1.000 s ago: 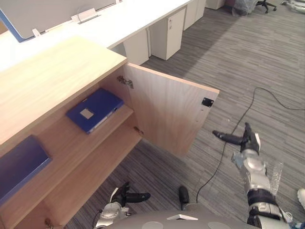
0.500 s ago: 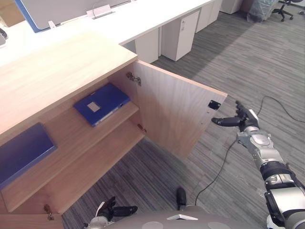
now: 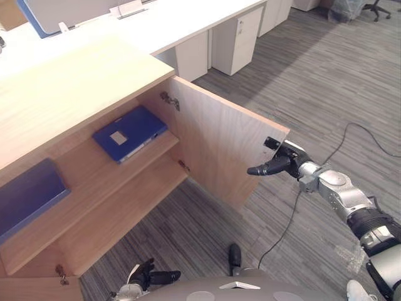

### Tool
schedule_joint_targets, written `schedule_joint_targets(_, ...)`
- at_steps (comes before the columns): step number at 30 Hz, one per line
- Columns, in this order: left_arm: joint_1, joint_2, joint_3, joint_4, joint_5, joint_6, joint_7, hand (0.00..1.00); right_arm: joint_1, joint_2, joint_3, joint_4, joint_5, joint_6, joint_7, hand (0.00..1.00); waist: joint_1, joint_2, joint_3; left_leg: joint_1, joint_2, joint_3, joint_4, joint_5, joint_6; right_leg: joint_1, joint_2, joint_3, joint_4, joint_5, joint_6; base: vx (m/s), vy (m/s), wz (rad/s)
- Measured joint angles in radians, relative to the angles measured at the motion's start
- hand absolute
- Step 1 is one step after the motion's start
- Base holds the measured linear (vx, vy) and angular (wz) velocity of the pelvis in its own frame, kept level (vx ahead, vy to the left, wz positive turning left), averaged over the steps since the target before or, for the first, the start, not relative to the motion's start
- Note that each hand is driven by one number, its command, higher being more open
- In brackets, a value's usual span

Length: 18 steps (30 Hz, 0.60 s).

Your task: Walk over to the cabinet, pick up the folder, carry it to the office cabinet, place the folder inside the office cabinet, then close the office cabinet door

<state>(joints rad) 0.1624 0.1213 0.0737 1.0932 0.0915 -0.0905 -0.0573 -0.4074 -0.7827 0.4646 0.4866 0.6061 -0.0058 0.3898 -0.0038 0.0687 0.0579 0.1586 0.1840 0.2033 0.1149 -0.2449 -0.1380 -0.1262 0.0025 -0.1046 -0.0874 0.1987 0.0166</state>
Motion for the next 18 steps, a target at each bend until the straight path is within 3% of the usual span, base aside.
schedule_joint_targets(5,0.0,-0.002,0.016,-0.001,0.035,-0.006,-0.009,1.0,0.007,-0.03,0.023,-0.081,-0.003,0.006,0.061,1.0,0.0,0.0,0.0,0.006,-0.005,0.019,-0.006,0.0,0.0,-0.01,0.002,0.024,0.0,0.002,0.002,-0.01,0.02,-0.13)
schedule_joint_targets(11,0.001,-0.004,0.021,0.005,0.037,-0.017,-0.01,1.0,0.006,-0.05,0.069,-0.133,-0.005,0.006,0.025,1.0,0.001,0.0,0.0,0.008,-0.005,0.03,-0.008,0.002,0.003,-0.016,0.007,0.032,0.0,0.006,-0.002,-0.02,0.005,-0.08)
schedule_joint_targets(15,0.001,-0.005,0.032,0.007,0.037,-0.017,-0.018,1.0,-0.097,-0.233,0.359,-0.346,-0.024,0.006,0.06,1.0,0.003,-0.007,-0.007,0.006,-0.01,0.039,-0.011,0.005,0.008,-0.035,0.017,0.06,0.001,0.021,-0.007,0.0,-0.001,-0.24)
schedule_joint_targets(18,0.001,0.003,0.04,0.012,0.039,-0.02,-0.032,1.0,-0.174,-0.297,0.572,-0.498,-0.06,0.006,0.159,1.0,0.021,-0.042,-0.036,0.002,-0.011,0.033,-0.01,0.009,0.014,-0.039,0.017,0.061,0.006,0.023,-0.008,0.0,-0.001,-0.02)
